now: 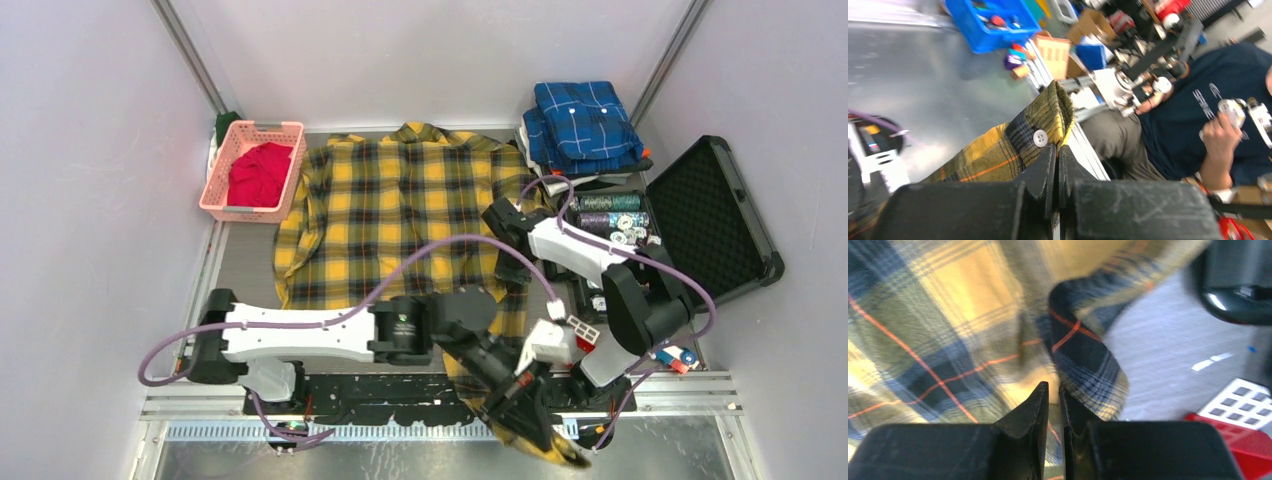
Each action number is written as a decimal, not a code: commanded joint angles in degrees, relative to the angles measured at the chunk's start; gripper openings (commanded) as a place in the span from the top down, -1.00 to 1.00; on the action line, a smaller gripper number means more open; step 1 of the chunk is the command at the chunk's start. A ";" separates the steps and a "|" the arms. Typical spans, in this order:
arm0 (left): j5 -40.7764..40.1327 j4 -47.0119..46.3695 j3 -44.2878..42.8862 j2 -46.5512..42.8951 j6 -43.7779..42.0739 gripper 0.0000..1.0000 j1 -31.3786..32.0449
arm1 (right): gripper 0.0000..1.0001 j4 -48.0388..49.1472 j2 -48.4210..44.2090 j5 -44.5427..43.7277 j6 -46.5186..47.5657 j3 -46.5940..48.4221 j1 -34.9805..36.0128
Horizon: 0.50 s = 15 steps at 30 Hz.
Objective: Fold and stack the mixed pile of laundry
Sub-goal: Fold the shirt at the center of the board.
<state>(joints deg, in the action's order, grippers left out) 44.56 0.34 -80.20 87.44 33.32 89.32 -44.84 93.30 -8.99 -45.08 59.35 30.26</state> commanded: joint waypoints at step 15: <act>-53.38 14.09 11.35 -28.26 -14.48 1.00 -15.56 | 0.57 -16.03 -23.90 -10.57 -5.44 -8.40 -0.80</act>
<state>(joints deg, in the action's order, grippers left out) 8.12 12.14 -68.25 64.27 24.05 75.46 -58.13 72.34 -18.28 -48.45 51.62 29.54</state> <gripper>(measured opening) 0.015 0.210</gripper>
